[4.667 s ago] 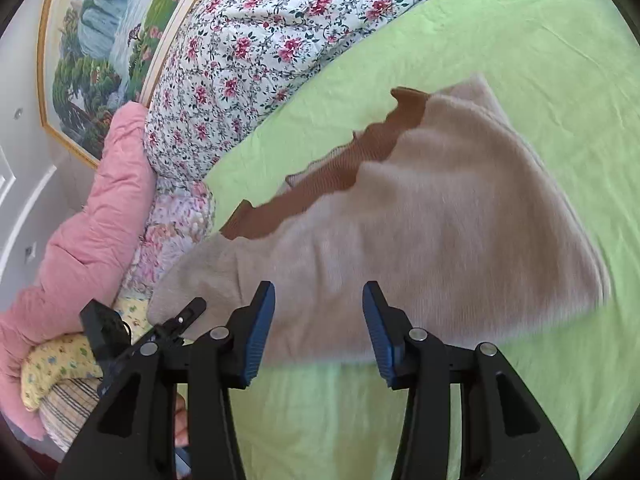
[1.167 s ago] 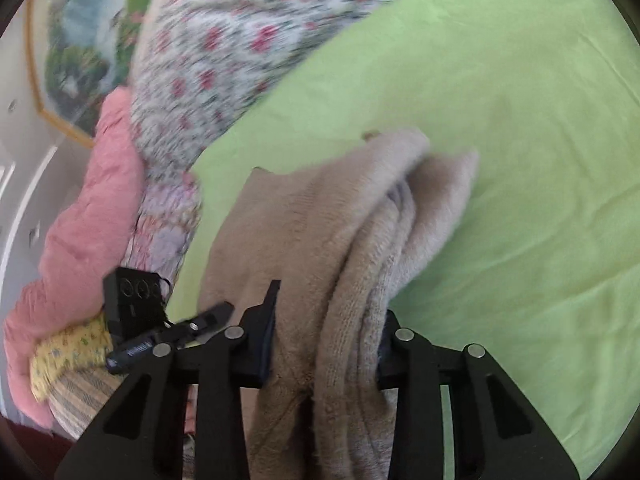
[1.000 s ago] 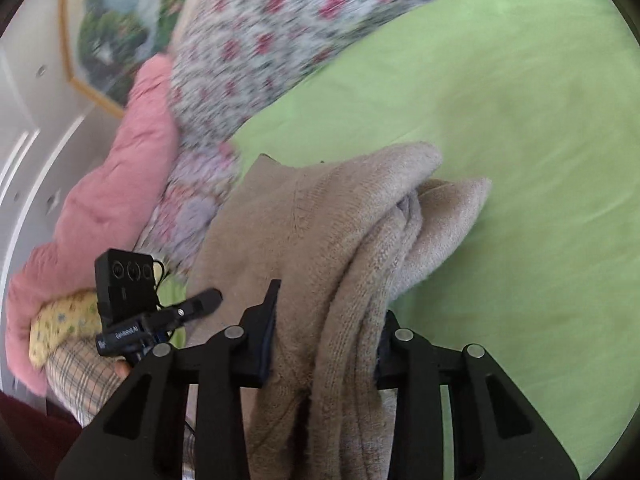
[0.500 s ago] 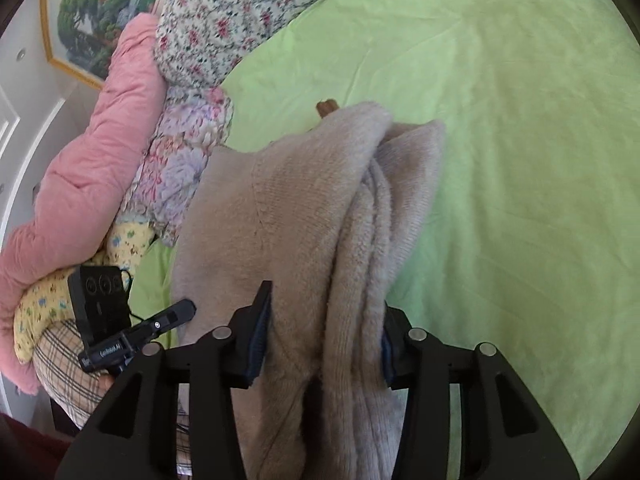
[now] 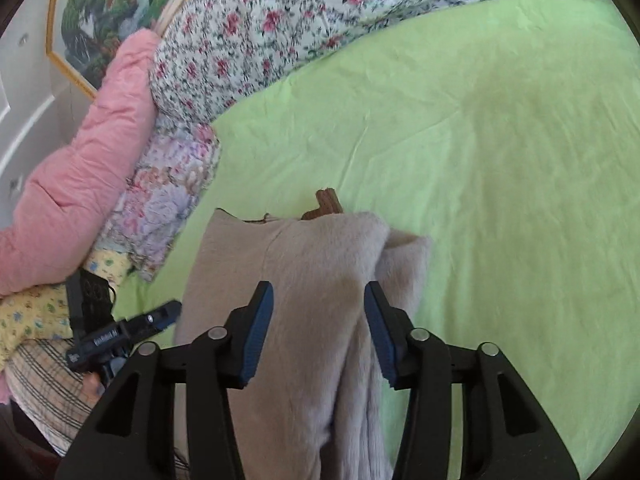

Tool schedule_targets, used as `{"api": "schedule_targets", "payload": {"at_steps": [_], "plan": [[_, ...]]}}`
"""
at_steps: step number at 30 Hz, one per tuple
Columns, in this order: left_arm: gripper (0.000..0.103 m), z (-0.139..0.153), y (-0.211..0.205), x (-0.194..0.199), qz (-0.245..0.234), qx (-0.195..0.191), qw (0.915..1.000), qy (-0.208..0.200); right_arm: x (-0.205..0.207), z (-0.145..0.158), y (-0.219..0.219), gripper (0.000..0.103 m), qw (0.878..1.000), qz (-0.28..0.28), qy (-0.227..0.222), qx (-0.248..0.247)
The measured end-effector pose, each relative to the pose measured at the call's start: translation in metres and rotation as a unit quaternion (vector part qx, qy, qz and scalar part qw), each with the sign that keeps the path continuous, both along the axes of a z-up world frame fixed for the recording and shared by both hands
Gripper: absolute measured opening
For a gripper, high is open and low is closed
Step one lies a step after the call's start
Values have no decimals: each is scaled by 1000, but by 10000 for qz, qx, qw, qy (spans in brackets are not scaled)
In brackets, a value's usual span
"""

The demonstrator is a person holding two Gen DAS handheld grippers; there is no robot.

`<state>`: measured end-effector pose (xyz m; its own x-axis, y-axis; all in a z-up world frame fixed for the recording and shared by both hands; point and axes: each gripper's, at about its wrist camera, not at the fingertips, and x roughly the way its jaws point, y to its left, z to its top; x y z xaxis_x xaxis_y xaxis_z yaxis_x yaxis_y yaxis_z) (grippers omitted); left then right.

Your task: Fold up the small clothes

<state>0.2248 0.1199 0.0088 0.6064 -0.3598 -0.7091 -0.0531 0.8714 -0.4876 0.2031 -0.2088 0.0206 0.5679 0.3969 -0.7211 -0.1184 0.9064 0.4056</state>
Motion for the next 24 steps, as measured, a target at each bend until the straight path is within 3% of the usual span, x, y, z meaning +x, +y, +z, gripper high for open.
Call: {"api": "schedule_targets", "payload": {"at_steps": [1,3,4,5,7,10,15,17,20,24], "plan": [[54,-4,-2,9,34,165,9998,70,5,-5,1,44,9999,-36,124,-85],[52,-10,-7,21,66,350,9992,173,10,-15,3,33,9996,18,285,13],[43,-12,-9,26,47,421,9989,201,9,-17,4,22,9996,64,282,55],[34,-13,-13,31,-1,479,9986,234,7,-13,4,19,9998,91,171,56],[30,-7,-24,36,-98,670,9975,212,-2,2,0,11,9998,94,-131,104],[30,-4,-47,40,-286,1083,9936,150,-16,24,-17,11,9988,-78,-477,45],[30,-15,-66,41,-354,1668,9851,225,-2,-22,-21,11,9989,-184,126,-418],[30,-10,-64,33,-370,1693,9847,179,-2,-30,-21,19,9990,-267,97,-358],[31,6,-56,3,-467,1644,9853,-36,-14,-17,-30,30,9988,-443,21,-208],[33,25,-49,-51,-659,1561,9849,-343,-47,4,-40,31,9987,-425,-284,-76]]}}
